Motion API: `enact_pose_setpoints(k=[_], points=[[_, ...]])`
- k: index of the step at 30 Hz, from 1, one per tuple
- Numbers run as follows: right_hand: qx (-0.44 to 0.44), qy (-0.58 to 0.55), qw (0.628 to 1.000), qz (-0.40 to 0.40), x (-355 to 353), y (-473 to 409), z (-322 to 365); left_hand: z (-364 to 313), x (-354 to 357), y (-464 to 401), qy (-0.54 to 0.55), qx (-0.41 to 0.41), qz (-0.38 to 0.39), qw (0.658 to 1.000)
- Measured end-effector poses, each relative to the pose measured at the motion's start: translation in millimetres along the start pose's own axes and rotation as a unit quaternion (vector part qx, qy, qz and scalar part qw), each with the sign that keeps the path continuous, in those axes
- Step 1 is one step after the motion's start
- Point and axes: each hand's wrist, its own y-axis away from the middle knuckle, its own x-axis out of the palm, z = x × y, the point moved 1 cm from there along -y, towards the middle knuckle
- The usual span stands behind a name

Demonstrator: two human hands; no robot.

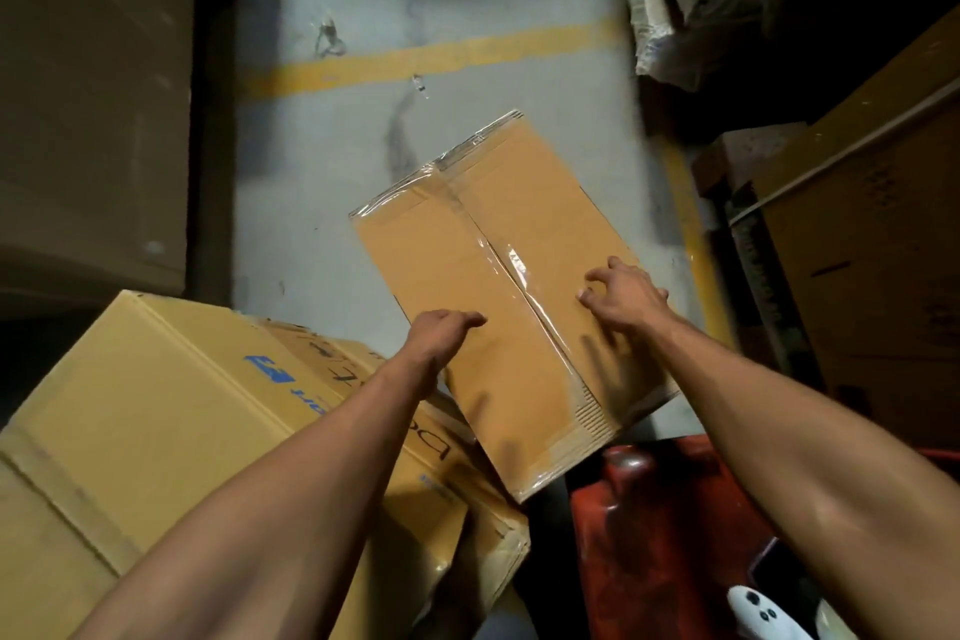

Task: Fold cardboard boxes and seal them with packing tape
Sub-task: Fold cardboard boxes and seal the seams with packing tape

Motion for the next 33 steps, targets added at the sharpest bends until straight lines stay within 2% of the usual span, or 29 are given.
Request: enact_pose_setpoints(k=[4, 8, 13, 15, 18, 22, 25, 28, 33], points=[[-0.002, -0.045, 0.999, -0.010, 7.1, 52.7, 14.5, -13.2, -16.9, 41.3, -0.004, 0.072, -0.003, 0.997], [-0.045, -0.099, 0.994, -0.028, 11.3, 136.1, 47.8, 2.6, -52.0, 117.0, 0.038, 0.095, -0.026, 0.994], [-0.178, -0.193, 0.958, -0.115, 7.5, 272.0, 142.3, 71.0, -127.4, 250.9, 0.122, 0.139, -0.102, 0.977], [-0.245, -0.214, 0.938, -0.118, 9.6, 330.8, 194.0, 110.7, -164.7, 314.3, 0.159, 0.143, -0.155, 0.965], [-0.339, -0.206, 0.915, -0.073, 22.3, 421.4, 275.3, 186.0, -221.7, 409.8, 0.214, 0.138, -0.233, 0.938], [-0.464, -0.171, 0.869, 0.002, 54.7, 551.9, 379.8, 299.6, -295.5, 538.4, 0.276, 0.142, -0.352, 0.883], [-0.556, -0.110, 0.822, 0.061, 95.8, 654.7, 442.1, 393.1, -335.4, 643.5, 0.331, 0.133, -0.449, 0.819], [-0.619, -0.073, 0.774, 0.114, 138.3, 755.9, 488.2, 482.1, -354.0, 742.0, 0.375, 0.115, -0.529, 0.753], [-0.697, -0.038, 0.687, 0.201, 200.9, 907.9, 537.6, 600.6, -357.1, 862.7, 0.424, 0.074, -0.616, 0.660]])
